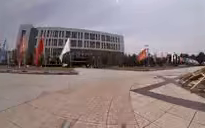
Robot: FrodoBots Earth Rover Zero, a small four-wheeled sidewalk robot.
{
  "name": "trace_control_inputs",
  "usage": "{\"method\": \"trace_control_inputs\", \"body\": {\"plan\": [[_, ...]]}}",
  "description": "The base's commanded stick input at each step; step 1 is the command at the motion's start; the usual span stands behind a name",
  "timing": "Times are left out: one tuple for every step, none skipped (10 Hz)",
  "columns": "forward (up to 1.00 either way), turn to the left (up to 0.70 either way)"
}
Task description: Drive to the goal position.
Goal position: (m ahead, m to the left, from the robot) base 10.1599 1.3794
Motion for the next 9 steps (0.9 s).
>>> {"method": "trace_control_inputs", "body": {"plan": [[1.0, 0.0], [1.0, -0.09], [1.0, -0.22], [1.0, -0.16], [1.0, 0.0], [1.0, 0.0], [1.0, -0.17], [1.0, -0.23], [1.0, 0.0]]}}
